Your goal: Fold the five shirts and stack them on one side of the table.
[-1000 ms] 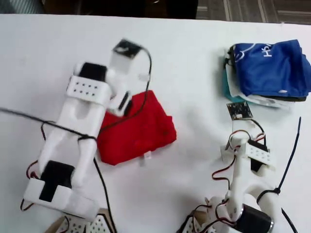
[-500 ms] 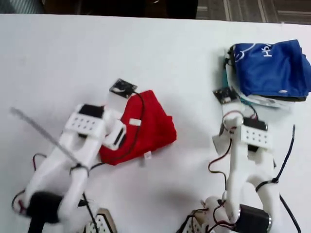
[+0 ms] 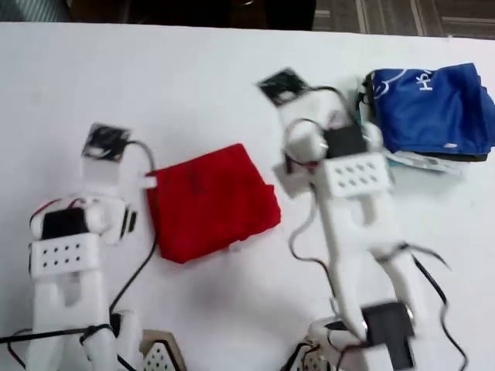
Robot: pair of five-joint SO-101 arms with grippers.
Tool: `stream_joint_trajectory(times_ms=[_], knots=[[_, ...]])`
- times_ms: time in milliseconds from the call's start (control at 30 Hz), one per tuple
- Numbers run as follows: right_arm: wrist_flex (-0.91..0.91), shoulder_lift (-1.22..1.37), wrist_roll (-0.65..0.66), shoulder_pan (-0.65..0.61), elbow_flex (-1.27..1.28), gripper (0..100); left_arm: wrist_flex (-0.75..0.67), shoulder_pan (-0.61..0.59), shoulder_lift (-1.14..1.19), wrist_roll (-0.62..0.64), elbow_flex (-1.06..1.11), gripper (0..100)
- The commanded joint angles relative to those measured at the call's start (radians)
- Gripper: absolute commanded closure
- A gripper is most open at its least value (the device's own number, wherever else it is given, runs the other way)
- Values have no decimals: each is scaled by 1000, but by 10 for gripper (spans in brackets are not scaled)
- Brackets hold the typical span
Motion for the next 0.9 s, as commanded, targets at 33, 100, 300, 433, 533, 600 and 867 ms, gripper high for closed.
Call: stream_joint_trajectory(times_ms=[33,100,300,433,533,600,867], knots=[[84,213,-66,-116,-229,760,-112,-101,-25,-6,107,834],[113,289,-66,-151,-304,759,-157,-115,-25,-6,159,834],[120,479,-68,-206,-376,789,-247,-118,-25,-6,269,834],[120,630,-68,-177,-379,790,-276,-118,-25,-6,302,834],[120,716,-63,-143,-394,790,-275,-118,-25,-5,302,834],[120,750,-60,-119,-433,790,-275,-118,-25,-2,302,834],[206,661,-66,-120,-651,788,-304,-115,-26,-3,338,834]])
